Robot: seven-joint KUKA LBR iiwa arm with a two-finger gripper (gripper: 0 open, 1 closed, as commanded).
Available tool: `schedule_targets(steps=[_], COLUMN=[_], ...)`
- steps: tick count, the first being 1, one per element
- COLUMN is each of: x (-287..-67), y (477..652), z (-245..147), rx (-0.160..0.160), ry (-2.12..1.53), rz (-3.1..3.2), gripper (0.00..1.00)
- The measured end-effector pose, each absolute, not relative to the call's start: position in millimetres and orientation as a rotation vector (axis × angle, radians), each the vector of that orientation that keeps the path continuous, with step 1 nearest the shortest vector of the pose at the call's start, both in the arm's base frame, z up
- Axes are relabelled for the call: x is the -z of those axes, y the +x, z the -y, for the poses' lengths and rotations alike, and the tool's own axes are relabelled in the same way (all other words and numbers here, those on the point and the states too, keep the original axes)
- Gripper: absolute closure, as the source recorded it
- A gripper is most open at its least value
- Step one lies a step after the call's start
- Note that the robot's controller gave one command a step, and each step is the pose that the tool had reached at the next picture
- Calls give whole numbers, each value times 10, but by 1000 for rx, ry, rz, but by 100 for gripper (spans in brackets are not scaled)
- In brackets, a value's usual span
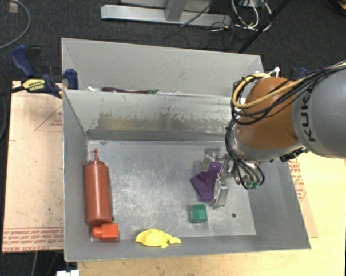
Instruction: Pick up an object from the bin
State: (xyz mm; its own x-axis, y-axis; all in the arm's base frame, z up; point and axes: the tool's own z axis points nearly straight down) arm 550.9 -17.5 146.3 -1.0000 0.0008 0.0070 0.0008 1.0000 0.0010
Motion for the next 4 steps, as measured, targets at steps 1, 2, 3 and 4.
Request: schedule_targets(steps=[1,2,3,4], x=[-1508,-1173,-1057,-1195], y=[5527,5221,4884,4889], z=[175,42,-55,20], rx=[1,0,5,2], ry=[0,232,351,339], rz=[3142,3140,3116,3129], gripper=[0,0,0,0])
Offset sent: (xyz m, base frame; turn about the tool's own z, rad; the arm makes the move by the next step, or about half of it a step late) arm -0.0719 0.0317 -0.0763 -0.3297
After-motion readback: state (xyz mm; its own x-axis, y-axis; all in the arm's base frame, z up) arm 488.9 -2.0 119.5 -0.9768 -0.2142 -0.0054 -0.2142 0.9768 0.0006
